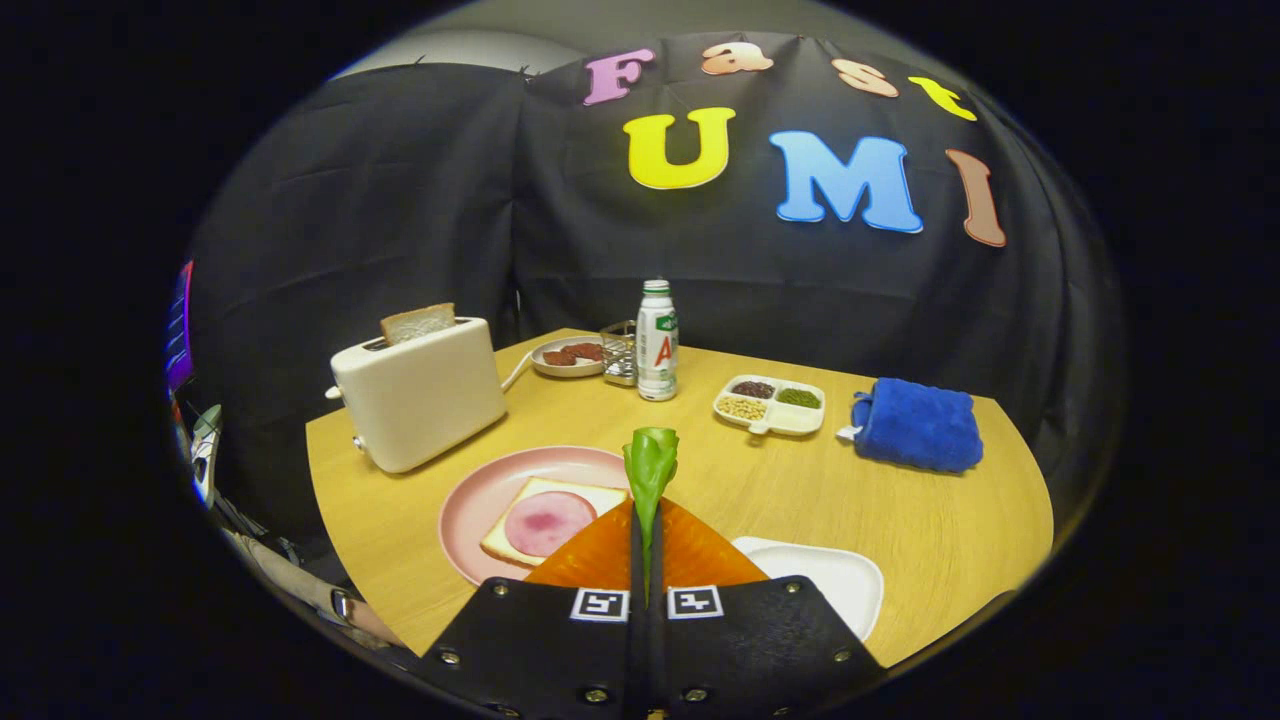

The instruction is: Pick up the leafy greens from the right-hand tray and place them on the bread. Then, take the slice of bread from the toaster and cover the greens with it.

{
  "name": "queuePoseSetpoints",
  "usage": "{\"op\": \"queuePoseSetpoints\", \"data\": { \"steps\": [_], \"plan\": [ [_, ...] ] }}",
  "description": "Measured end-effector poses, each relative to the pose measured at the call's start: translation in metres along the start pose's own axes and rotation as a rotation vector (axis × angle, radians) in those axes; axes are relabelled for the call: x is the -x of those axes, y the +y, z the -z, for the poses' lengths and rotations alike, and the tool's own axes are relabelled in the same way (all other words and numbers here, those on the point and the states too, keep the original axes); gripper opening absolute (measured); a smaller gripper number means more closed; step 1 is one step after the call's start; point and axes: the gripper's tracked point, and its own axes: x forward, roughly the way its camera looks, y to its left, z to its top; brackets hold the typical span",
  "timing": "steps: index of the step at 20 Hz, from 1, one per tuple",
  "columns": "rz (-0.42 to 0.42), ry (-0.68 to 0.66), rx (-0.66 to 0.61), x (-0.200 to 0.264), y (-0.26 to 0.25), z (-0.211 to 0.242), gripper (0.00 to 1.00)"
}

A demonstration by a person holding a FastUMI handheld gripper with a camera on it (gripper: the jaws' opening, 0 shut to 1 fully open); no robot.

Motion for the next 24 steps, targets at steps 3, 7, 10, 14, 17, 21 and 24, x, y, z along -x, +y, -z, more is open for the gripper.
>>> {"op": "queuePoseSetpoints", "data": {
  "steps": [3,7,10,14,17,21,24],
  "plan": [
    [-0.072,-0.017,0.004,-0.011,0.035,-0.012,0.0],
    [-0.14,0.004,-0.003,-0.037,0.069,-0.011,0.0],
    [-0.159,0.054,0.001,-0.062,0.083,0.001,0.0],
    [-0.146,0.112,0.011,-0.082,0.083,0.019,0.0],
    [-0.111,0.106,0.016,-0.089,0.077,0.017,0.0],
    [-0.087,0.101,0.022,-0.093,0.076,0.016,0.06],
    [-0.045,0.106,0.055,-0.094,0.068,0.02,0.31]
  ]
}}
